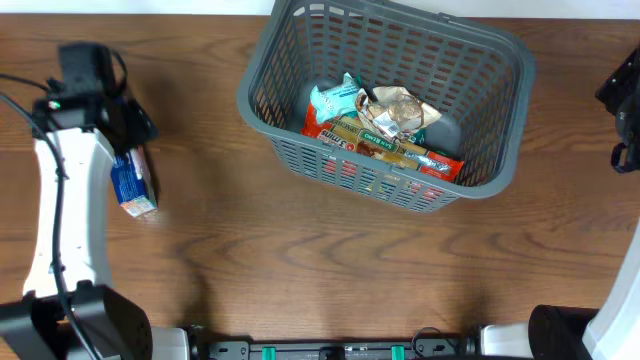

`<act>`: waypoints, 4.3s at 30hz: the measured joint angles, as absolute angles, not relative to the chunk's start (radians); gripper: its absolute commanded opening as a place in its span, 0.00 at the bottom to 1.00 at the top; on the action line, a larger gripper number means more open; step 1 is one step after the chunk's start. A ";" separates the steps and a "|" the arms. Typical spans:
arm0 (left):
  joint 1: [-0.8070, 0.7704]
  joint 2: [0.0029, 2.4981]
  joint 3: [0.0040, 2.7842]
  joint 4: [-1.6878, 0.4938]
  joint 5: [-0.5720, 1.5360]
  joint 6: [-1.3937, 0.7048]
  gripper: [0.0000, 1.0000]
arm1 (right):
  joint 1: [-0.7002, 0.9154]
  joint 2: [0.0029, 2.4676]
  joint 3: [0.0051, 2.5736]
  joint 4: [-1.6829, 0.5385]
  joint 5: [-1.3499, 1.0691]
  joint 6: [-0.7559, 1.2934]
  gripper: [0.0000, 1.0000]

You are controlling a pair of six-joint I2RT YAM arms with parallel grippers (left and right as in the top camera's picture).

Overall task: Pack container
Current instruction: 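Move the left gripper down onto the blue tissue pack and grasp it, then lift the blue tissue pack and carry it right into the basket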

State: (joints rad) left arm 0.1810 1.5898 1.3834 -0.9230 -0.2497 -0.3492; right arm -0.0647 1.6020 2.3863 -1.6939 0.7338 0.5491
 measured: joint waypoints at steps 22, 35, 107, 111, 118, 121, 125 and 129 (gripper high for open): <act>0.352 1.743 1.185 -0.645 -0.014 -0.262 0.99 | -0.065 1.602 2.386 -1.694 0.734 0.550 0.99; 0.346 1.797 1.185 -0.604 0.010 -0.208 0.99 | -0.065 1.602 2.386 -1.694 0.734 0.549 0.99; -0.128 1.353 1.690 -0.754 0.294 -0.013 0.05 | -0.065 1.602 2.386 -1.694 0.734 0.550 0.99; -0.234 1.352 1.715 -0.738 0.334 0.065 0.06 | -0.065 1.602 2.386 -1.694 0.734 0.550 0.99; -0.368 1.374 1.715 -0.736 0.377 0.238 0.06 | -0.065 1.602 2.386 -1.694 0.734 0.549 0.99; -0.396 1.403 1.715 -0.734 0.419 0.297 0.06 | -0.065 1.602 2.386 -1.694 0.734 0.550 0.99; -0.405 1.452 1.715 -0.733 0.492 0.369 0.06 | -0.065 1.602 2.386 -1.694 0.734 0.550 0.99; -0.405 1.503 1.715 -0.711 0.535 0.425 0.06 | -0.065 1.602 2.386 -1.694 0.734 0.549 0.99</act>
